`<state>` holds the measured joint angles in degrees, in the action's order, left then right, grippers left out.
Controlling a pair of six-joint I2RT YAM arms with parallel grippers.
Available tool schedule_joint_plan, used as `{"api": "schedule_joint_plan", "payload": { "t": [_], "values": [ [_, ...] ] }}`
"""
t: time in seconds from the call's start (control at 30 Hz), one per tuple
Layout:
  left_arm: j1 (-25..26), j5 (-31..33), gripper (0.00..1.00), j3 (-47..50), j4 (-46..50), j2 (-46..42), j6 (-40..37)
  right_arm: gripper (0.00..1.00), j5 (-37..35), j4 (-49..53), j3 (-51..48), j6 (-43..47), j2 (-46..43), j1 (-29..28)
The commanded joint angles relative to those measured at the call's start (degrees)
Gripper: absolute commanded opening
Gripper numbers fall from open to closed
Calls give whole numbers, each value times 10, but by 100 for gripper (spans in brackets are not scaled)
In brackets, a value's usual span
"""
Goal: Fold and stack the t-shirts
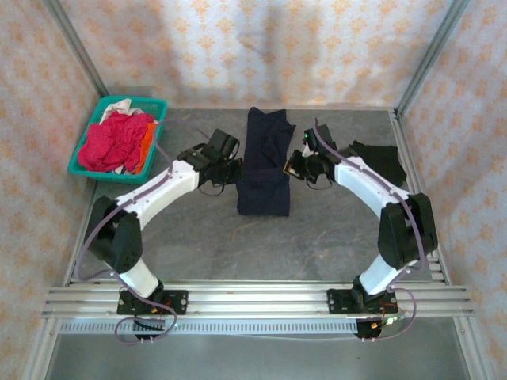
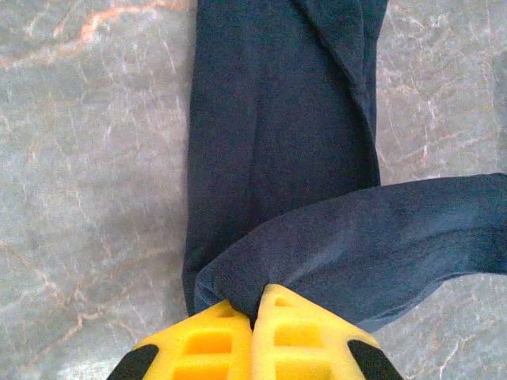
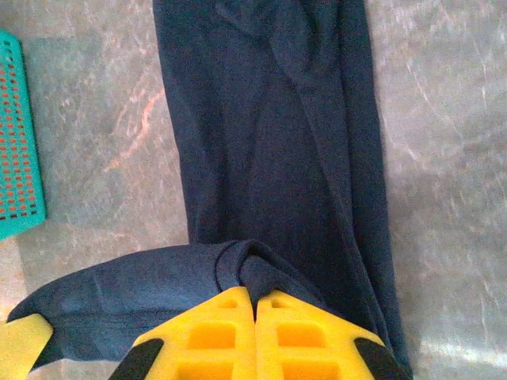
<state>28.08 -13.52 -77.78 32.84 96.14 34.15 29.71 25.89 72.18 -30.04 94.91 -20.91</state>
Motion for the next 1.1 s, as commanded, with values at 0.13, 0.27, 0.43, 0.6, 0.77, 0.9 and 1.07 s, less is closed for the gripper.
{"api": "schedule_joint_plan", "payload": {
  "t": [0.13, 0.27, 0.43, 0.6, 0.77, 0.9, 1.07],
  "values": [
    [-18, -44, 0, -101, 20, 106, -32, 0, 16, -4, 75, 24, 90, 21],
    [-21, -38, 0, -135, 31, 156, -50, 0, 4, -5, 95, 27, 127, 25],
    [-34, -40, 0, -155, 30, 193, -51, 0, 5, -18, 110, 21, 163, 30],
    [-41, -41, 0, -195, 45, 215, -61, 0, 0, -22, 128, 21, 183, 36],
    [-44, -30, 0, -238, 70, 229, -71, 0, -2, -20, 143, 23, 196, 40],
    [-50, -30, 0, -258, 82, 251, -70, 0, 2, -21, 156, 17, 216, 47],
    [-51, -48, 8, -271, 85, 273, -60, 11, 8, -24, 160, 15, 224, 48]
  ]
}}
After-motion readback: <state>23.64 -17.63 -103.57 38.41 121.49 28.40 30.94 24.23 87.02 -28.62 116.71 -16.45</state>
